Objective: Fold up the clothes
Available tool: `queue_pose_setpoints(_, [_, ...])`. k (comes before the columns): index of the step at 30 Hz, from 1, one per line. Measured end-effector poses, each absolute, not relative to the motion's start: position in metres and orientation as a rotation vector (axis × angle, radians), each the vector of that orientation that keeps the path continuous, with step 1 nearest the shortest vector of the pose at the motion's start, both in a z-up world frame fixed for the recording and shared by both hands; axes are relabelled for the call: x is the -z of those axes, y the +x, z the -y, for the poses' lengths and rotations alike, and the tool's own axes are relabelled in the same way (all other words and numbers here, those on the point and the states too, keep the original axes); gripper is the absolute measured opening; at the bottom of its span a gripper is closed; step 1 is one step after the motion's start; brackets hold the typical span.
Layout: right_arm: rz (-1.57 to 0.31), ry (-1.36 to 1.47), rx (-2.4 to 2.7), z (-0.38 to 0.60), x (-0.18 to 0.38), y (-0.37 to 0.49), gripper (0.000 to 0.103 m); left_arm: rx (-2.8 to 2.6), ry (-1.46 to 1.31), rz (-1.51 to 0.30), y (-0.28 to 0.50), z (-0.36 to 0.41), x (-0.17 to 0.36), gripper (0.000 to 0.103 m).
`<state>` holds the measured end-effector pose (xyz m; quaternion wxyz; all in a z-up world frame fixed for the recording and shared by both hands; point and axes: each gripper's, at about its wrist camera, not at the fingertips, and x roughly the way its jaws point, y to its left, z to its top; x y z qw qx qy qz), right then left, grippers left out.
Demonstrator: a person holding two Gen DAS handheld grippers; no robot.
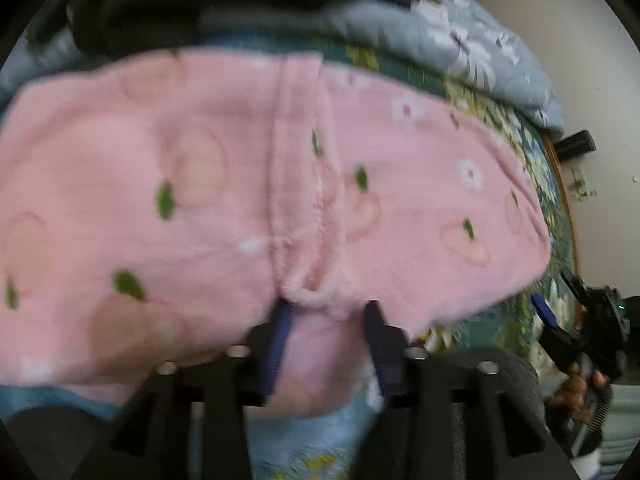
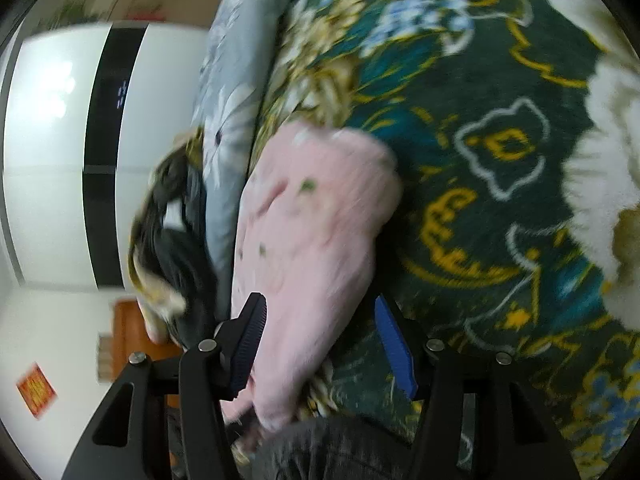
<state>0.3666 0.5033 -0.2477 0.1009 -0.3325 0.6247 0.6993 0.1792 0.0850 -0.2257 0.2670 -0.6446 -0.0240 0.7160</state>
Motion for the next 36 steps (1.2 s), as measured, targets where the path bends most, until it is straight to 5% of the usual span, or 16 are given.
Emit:
queue_pose_setpoints(10, [-1.969, -0.846, -1.912, -0.525, 0.269, 0.349, 0.058, -1.942, -1.652, 0.406, 0.175, -0.042, 0.173, 0.047])
queue_pose_setpoints(16, [-1.958, -0.850, -1.856, -0.531, 0.276, 0.336, 0.058, -2.097, -1.509, 0.463, 0.178, 0.023, 0.119, 0.048])
queue_pose_setpoints(18, [-1.922, -0.865, -1.893, -0.531, 0.266, 0.330, 0.039, -2.139, -1.485, 0.506, 0.177, 0.049, 0.108, 0.049])
queue_pose_setpoints(23, [-1.821, -0.863, -2.046, -0.519, 0.222, 0.309, 0.024, -2.223, -1.463, 0.657, 0.174, 0.100, 0.113, 0.050])
queue_pose_setpoints(32, [-1.406, -1.021, -2.721, -0.398, 0.074, 0.225, 0.023, -2.265, -1.428, 0.905, 0.184, 0.173, 0.123, 0.051])
queue_pose_setpoints(36, [-1.446, -1.124, -2.902, -0.322, 0.043, 0.186, 0.023, -2.271, -1.413, 0.992, 0.189, 0.197, 0.128, 0.052])
